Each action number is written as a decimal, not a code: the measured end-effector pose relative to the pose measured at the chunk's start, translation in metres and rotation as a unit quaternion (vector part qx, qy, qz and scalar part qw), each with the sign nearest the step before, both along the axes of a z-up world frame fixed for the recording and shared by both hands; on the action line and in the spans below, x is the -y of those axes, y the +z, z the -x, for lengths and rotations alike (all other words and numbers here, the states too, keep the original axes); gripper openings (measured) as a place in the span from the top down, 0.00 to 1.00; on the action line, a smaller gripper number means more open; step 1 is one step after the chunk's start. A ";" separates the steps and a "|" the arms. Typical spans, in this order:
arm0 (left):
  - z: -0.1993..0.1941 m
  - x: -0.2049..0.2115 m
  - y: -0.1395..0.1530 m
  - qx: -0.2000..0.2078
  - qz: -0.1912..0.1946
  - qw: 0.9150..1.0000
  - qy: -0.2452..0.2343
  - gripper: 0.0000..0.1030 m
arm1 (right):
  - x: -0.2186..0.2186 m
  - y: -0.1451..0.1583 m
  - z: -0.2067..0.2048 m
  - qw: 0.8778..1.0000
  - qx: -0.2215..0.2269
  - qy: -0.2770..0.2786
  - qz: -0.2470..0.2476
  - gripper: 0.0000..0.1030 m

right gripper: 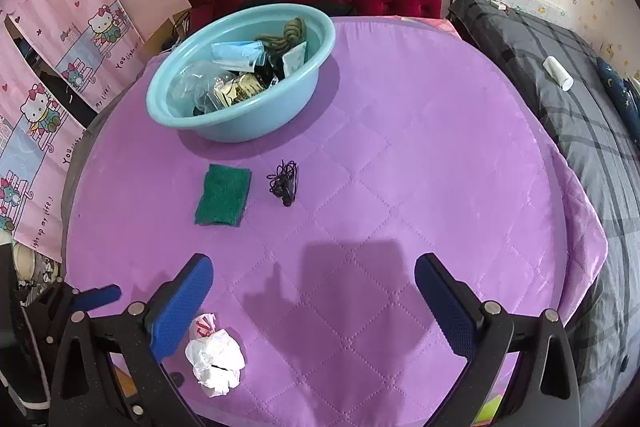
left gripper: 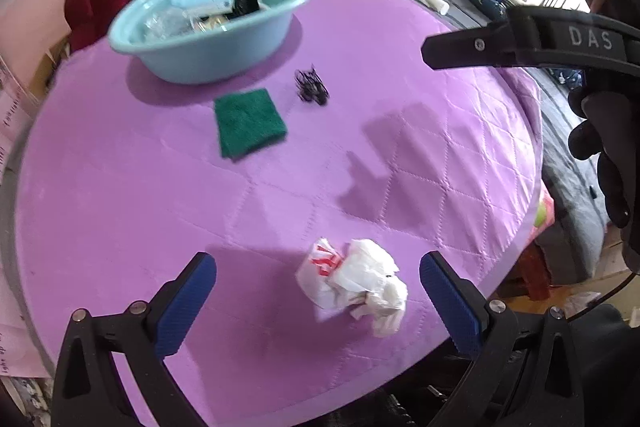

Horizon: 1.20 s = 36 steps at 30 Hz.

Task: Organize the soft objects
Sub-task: 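Lower the left tool onto the white plastic bag and close on it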

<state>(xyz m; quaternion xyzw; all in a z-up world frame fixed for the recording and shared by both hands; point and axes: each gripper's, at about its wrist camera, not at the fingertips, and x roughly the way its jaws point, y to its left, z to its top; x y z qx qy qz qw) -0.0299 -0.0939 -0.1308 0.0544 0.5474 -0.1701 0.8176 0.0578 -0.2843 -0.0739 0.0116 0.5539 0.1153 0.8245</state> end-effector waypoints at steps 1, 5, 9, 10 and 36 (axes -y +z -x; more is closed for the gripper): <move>-0.001 0.001 -0.004 -0.011 0.006 1.000 -0.001 0.00 | 0.000 -0.002 0.000 1.000 -0.002 0.001 0.002 0.00; -0.001 0.010 -0.018 -0.034 0.004 0.999 -0.011 0.00 | 0.003 -0.013 0.002 1.000 -0.015 0.001 0.002 0.00; 0.000 0.017 -0.032 -0.056 0.001 0.998 -0.019 0.00 | 0.006 -0.027 0.003 0.999 -0.032 0.003 0.003 0.00; 0.001 0.018 -0.035 -0.061 -0.001 0.998 -0.020 0.00 | 0.006 -0.030 0.003 0.999 -0.036 0.004 0.004 0.00; -0.009 0.039 -0.068 -0.081 0.005 0.997 -0.008 0.60 | 0.004 -0.065 -0.002 0.998 -0.064 0.024 0.006 0.00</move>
